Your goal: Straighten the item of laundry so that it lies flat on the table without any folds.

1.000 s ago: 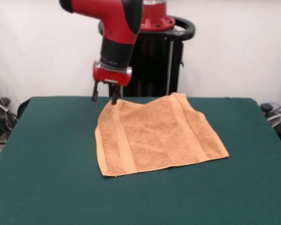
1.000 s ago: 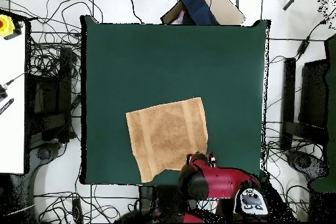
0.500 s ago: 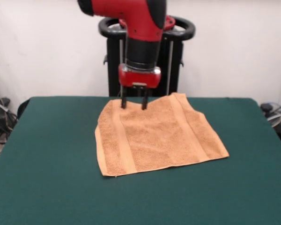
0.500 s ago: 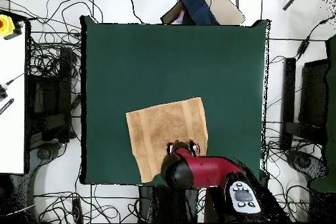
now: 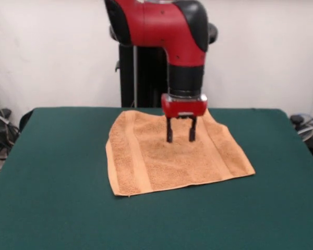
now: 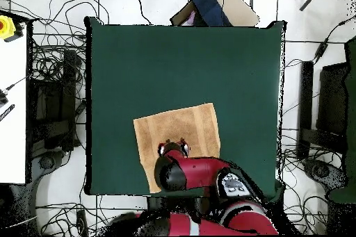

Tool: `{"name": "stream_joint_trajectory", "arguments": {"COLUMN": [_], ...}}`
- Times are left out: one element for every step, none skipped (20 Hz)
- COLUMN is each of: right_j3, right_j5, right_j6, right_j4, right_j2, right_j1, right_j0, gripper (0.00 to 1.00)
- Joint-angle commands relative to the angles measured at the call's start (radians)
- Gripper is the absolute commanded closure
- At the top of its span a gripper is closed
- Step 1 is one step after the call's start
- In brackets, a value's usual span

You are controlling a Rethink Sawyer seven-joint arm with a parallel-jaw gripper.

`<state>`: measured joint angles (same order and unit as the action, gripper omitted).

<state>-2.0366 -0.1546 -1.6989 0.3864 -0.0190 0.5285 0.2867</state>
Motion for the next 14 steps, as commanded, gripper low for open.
{"name": "stream_joint_trajectory", "arguments": {"right_j3": [0.142,0.15,0.159,0.171,0.184,0.2,0.215,0.23,0.24,0.25,0.259,0.267,0.273,0.281], "right_j5": [-0.106,-0.109,-0.111,-0.113,-0.118,-0.127,-0.134,-0.141,-0.14,-0.14,-0.139,-0.135,-0.132,-0.125], "right_j6": [-0.238,-0.237,-0.236,-0.233,-0.229,-0.224,-0.219,-0.214,-0.215,-0.217,-0.218,-0.222,-0.228,-0.232], "right_j4": [-0.154,-0.179,-0.204,-0.227,-0.248,-0.271,-0.291,-0.31,-0.326,-0.342,-0.357,-0.379,-0.407,-0.433], "right_j2": [-0.023,-0.017,-0.011,-0.007,-0.005,-0.003,-0.003,-0.004,-0.008,-0.013,-0.018,-0.021,-0.02,-0.019], "right_j1": [-0.186,-0.193,-0.2,-0.21,-0.224,-0.24,-0.256,-0.272,-0.279,-0.287,-0.294,-0.296,-0.298,-0.3], "right_j0": [-0.122,-0.139,-0.157,-0.173,-0.186,-0.2,-0.211,-0.222,-0.23,-0.237,-0.245,-0.258,-0.274,-0.289], "gripper": [0.0,0.0,0.0,0.0,0.0,0.0,0.0,0.0,0.0,0.0,0.0,0.0,0.0,0.0]}}
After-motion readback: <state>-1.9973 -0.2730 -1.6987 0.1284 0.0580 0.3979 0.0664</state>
